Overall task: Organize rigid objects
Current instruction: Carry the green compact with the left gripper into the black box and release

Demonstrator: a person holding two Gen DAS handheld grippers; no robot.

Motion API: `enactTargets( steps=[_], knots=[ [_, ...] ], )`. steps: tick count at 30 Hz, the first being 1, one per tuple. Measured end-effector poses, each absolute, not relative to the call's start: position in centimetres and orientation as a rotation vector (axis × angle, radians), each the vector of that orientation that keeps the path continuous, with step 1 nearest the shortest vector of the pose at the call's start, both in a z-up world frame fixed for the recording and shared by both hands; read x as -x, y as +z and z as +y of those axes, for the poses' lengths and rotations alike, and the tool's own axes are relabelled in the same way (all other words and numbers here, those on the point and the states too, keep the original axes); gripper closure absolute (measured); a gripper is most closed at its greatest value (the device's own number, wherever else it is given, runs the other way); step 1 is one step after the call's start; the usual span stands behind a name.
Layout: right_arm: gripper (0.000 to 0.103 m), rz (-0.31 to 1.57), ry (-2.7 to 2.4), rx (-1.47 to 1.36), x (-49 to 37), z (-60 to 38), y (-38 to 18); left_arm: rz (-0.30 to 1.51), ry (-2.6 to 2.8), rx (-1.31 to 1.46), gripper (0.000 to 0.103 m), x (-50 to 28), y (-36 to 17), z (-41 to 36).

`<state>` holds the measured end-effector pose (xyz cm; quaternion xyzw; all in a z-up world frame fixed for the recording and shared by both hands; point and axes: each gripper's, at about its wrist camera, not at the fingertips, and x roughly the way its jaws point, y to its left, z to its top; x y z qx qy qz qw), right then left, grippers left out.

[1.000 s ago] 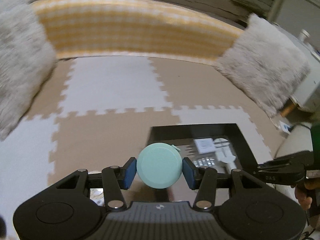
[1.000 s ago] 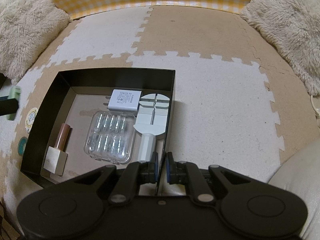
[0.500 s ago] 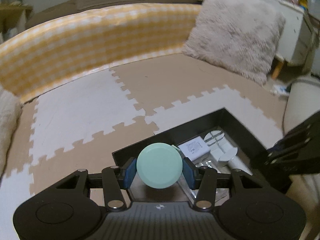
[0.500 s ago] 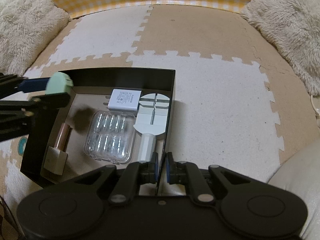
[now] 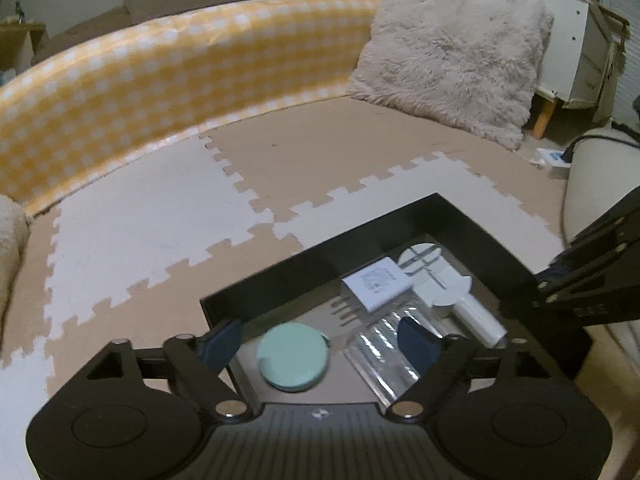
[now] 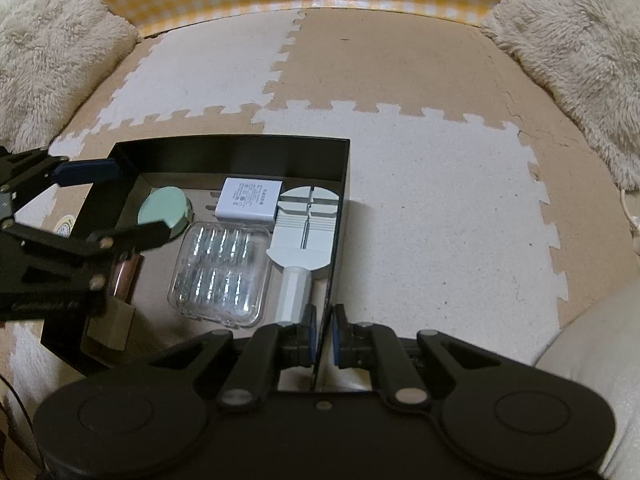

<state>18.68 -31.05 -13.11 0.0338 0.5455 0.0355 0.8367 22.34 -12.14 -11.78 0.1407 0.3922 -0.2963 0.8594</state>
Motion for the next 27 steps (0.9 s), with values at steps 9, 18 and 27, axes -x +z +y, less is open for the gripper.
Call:
enactTargets(
  steps=[9,18,27],
  knots=[
    [0.095,1.154,0.076,-0.073,-18.7,-31.1,-13.1,0.875,-0.639,-0.231,0.009,-21.2,-10.9,-11.6],
    [0.095,1.154,0.076,-0.074,-18.7,-31.1,-13.0,0.872,-0.642,-0.212,0.004,-20.4,-10.0,-11.3],
    [0.095,1.153,0.075,-0.081,-18.7,-31.1,-13.0,0.848,-0.627,-0.172,0.000,-19.6,-8.3,-10.6]
  ],
)
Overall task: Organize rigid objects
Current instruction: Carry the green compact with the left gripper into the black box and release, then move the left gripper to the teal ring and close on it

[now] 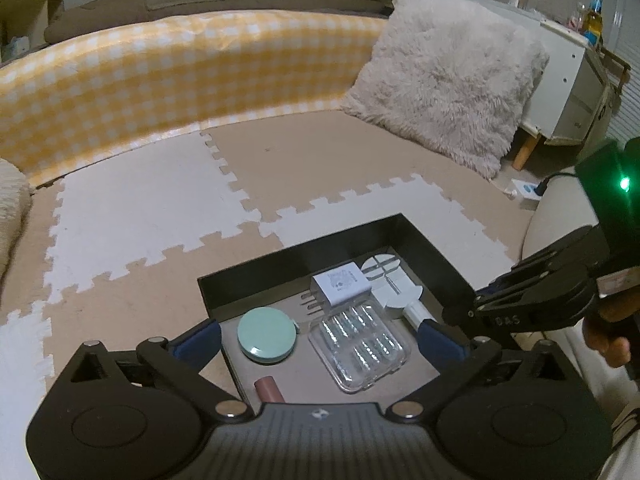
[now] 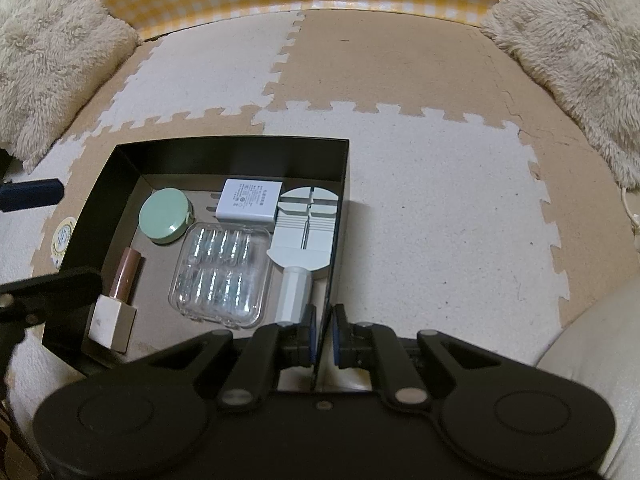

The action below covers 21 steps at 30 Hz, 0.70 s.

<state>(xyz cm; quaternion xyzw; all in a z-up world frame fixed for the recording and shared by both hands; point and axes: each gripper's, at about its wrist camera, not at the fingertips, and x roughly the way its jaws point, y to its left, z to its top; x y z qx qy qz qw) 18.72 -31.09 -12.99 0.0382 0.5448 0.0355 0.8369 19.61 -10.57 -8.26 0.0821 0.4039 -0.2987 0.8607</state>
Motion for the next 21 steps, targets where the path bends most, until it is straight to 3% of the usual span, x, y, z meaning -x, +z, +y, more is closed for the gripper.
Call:
enactTargets(
  steps=[21],
  knots=[
    [0.095,1.152,0.074,-0.080,-18.7,-31.2,-13.0,0.722,-0.436,0.024,0.000,-19.9,-2.9,-2.8]
  ],
)
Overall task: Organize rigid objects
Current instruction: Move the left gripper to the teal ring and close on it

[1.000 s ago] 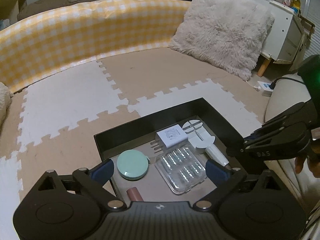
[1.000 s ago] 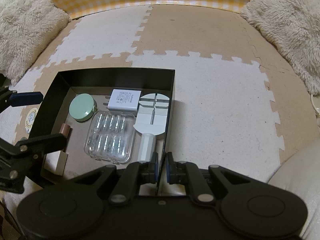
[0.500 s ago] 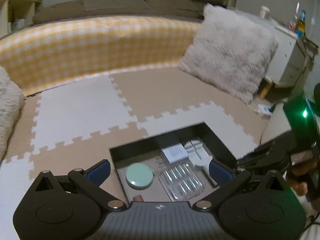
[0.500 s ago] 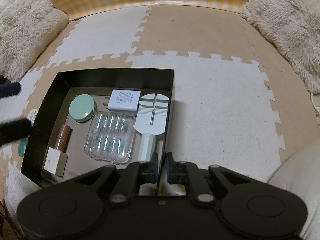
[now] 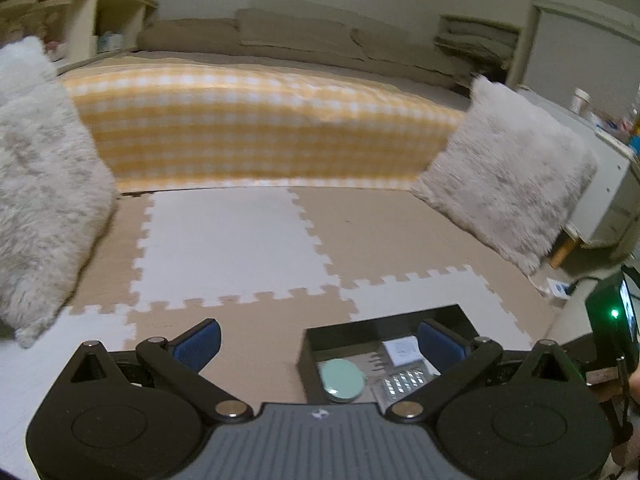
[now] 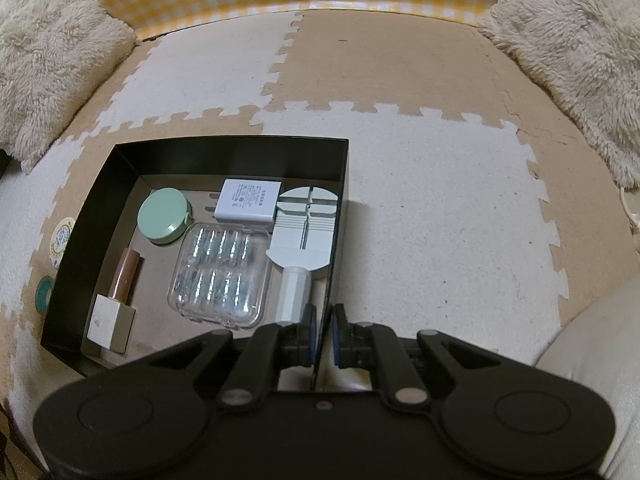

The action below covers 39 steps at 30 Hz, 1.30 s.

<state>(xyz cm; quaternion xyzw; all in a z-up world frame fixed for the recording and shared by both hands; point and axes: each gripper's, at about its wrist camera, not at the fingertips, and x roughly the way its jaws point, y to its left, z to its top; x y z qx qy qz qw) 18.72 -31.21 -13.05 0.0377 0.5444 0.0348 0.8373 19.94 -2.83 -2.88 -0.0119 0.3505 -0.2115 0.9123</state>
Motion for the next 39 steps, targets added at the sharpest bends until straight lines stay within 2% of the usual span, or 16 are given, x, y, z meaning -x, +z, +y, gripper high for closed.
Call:
enactTargets(
  steps=[11,20,26,28,30,32,35,37,39],
  knots=[
    [0.095,1.151,0.073,-0.079,-18.7,-31.3,-13.1,0.905,-0.305,0.086,0.000,-21.6,-5.7,1.5],
    [0.095,1.152,0.073,-0.080,-18.7,-31.3,-13.1,1.179,-0.251,-0.060,0.000,-22.9,-10.1,1.7],
    [0.095,1.152,0.073,-0.081,-18.7,-31.3,-13.1,1.282,-0.274,-0.120,0.002,-22.6,-12.0,1.3],
    [0.095,1.151,0.073,-0.081,-18.7,-31.3,-13.1,1.302,-0.278,-0.144,0.013,-22.4,-12.5,1.1],
    [0.095,1.152,0.073,-0.082,-18.7,-31.3,-13.1,1.323,-0.287,-0.147,0.020,-22.4,-13.0,0.9],
    [0.095,1.152,0.073,-0.082,-18.7,-31.3,-13.1,1.345,-0.282,-0.165,0.021,-22.4,-13.6,0.8],
    [0.095,1.152,0.073,-0.081,-18.7,-31.3,-13.1,1.367,-0.269,-0.183,0.030,-22.5,-14.3,0.8],
    [0.095,1.151,0.073,-0.081,-18.7,-31.3,-13.1,1.370,-0.265,-0.185,0.044,-22.6,-14.5,0.9],
    [0.095,1.152,0.073,-0.082,-18.7,-31.3,-13.1,1.369,-0.267,-0.191,0.053,-22.6,-14.5,0.9]
  ],
)
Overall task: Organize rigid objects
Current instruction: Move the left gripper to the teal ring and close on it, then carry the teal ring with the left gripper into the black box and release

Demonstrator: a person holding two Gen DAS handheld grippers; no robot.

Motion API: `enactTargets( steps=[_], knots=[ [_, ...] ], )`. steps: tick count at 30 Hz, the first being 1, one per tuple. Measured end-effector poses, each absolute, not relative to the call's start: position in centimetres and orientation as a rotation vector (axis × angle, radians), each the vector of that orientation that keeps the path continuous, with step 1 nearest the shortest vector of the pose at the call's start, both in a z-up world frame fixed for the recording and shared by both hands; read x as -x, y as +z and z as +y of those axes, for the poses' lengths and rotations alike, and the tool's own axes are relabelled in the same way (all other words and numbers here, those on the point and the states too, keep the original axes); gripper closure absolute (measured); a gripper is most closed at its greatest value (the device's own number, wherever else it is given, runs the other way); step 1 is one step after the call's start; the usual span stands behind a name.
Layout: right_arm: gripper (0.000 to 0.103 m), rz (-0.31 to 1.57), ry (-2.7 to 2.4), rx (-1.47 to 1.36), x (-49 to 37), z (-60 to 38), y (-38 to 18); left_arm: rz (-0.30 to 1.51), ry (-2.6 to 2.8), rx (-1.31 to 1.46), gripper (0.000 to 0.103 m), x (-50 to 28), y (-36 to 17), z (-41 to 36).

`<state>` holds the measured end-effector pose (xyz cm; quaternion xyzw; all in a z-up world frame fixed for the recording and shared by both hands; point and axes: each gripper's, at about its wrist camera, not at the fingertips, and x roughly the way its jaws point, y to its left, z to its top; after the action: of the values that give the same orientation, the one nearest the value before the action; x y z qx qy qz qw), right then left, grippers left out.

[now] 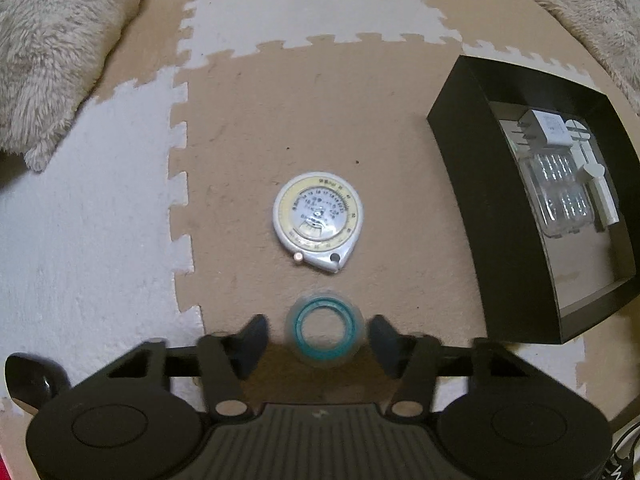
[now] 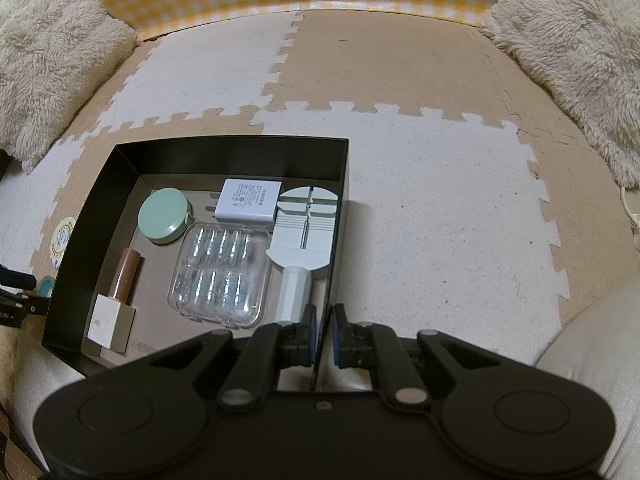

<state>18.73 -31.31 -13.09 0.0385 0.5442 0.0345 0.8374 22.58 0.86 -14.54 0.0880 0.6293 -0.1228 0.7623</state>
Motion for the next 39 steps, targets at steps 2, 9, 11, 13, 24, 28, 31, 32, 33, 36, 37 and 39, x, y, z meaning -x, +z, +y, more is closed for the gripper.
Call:
enactTargets(
  steps=[2,9,11,13,24,28,31,32,33,36,37,39],
  knots=[
    [0.095,1.151,0.073,-0.081,-18.7,-31.3,-13.1,1.367,-0.284,-0.194,0.059,-22.5,-14.5,0.7],
    [0.094,1.157,0.074,-0.080,-18.7,-31.1,-13.2,1.350,-0.284,-0.204,0.059,-22.3,-14.2,0.7],
    [0.094,1.157,0.074,-0.078,-18.7,-31.1,-13.2,1.333,-0.272,-0.187,0.059,-22.4,-13.8,1.2],
    [0.094,1.157,0.074,-0.078,-18.7,-31.0,-13.2,1.296,-0.259,-0.145,0.059,-22.5,-12.7,1.9],
    [0.095,1.158,0.072,-0.074,-18.7,-31.0,-13.3,1.002,-0.347,-0.035,0.059,-22.0,-5.9,0.2],
    [0.095,1.159,0.071,-0.068,-18.7,-30.9,-13.2,0.937,-0.452,-0.093,0.059,-21.0,-5.2,-3.3],
    [0.095,1.159,0.072,-0.069,-18.7,-31.0,-13.2,0.914,-0.529,-0.160,0.059,-20.0,-5.7,-6.0],
    [0.095,1.159,0.072,-0.069,-18.7,-30.9,-13.2,0.914,-0.550,-0.179,0.059,-19.8,-6.0,-6.7],
    [0.095,1.159,0.072,-0.067,-18.7,-30.9,-13.2,0.915,-0.574,-0.203,0.059,-19.7,-6.3,-7.7],
    [0.095,1.159,0.072,-0.066,-18.7,-31.0,-13.2,0.918,-0.618,-0.277,0.059,-19.3,-7.7,-10.0],
    [0.095,1.159,0.072,-0.066,-18.7,-30.9,-13.2,0.918,-0.630,-0.300,0.059,-19.2,-8.1,-10.5],
    [0.095,1.159,0.072,-0.064,-18.7,-30.9,-13.2,0.918,-0.645,-0.363,0.059,-19.1,-9.2,-11.5]
  ],
)
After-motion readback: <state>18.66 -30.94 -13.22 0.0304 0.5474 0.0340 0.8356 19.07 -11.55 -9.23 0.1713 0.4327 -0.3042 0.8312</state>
